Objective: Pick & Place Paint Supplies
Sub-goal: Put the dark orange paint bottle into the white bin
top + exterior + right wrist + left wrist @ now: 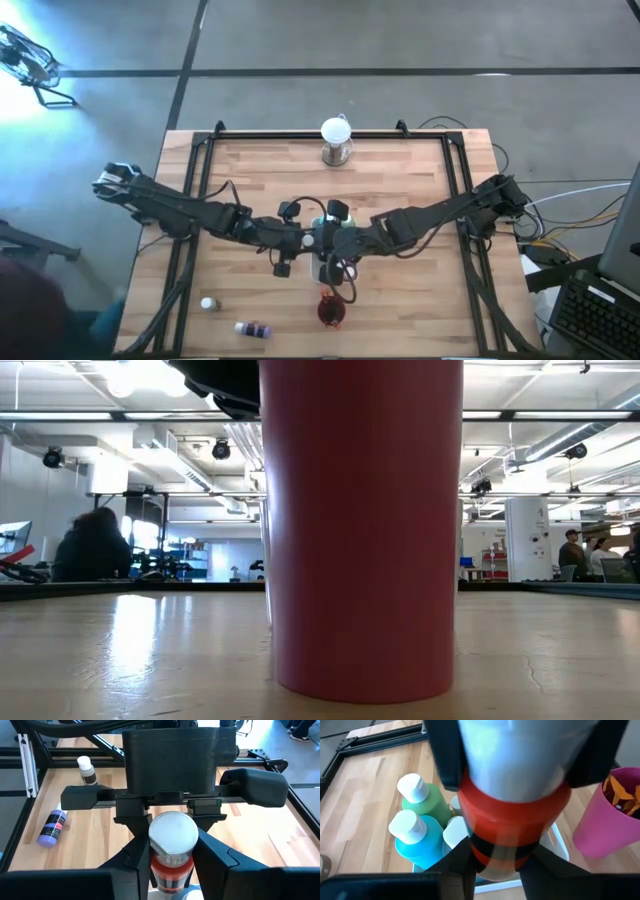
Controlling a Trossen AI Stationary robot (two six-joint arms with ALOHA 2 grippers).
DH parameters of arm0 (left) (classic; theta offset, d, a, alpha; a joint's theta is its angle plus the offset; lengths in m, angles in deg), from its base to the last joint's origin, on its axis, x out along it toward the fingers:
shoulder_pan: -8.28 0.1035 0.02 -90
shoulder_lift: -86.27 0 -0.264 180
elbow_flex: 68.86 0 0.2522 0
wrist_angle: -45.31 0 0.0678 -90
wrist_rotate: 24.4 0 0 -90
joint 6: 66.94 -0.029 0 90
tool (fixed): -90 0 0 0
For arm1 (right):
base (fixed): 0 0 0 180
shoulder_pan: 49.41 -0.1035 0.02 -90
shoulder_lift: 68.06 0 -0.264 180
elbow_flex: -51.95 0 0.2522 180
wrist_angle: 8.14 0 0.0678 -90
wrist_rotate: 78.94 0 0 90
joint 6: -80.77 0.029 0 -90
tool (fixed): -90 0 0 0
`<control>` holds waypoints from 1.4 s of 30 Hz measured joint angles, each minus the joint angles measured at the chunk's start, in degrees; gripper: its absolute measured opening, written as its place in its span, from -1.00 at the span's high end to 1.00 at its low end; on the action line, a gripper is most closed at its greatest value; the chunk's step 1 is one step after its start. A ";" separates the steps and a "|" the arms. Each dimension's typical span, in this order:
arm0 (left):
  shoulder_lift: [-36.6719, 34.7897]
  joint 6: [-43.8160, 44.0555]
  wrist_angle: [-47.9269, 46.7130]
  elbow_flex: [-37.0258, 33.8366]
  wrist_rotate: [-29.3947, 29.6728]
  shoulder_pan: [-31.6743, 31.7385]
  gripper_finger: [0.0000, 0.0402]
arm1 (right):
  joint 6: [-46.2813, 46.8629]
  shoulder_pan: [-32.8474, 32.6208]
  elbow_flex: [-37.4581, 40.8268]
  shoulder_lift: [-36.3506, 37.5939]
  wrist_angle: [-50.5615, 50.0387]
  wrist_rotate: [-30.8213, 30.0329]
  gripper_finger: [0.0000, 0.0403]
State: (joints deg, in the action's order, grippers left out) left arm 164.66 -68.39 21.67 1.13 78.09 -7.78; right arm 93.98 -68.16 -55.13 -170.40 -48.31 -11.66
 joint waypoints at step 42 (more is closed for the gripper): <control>-22.26 6.14 -9.57 -7.91 16.13 0.20 -0.47 | 13.89 -11.70 2.02 2.14 -5.19 -14.54 0.45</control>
State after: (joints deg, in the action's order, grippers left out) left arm 142.40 -62.25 12.09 -6.79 94.23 -7.58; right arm 107.88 -79.85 -53.11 -168.26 -53.51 -26.20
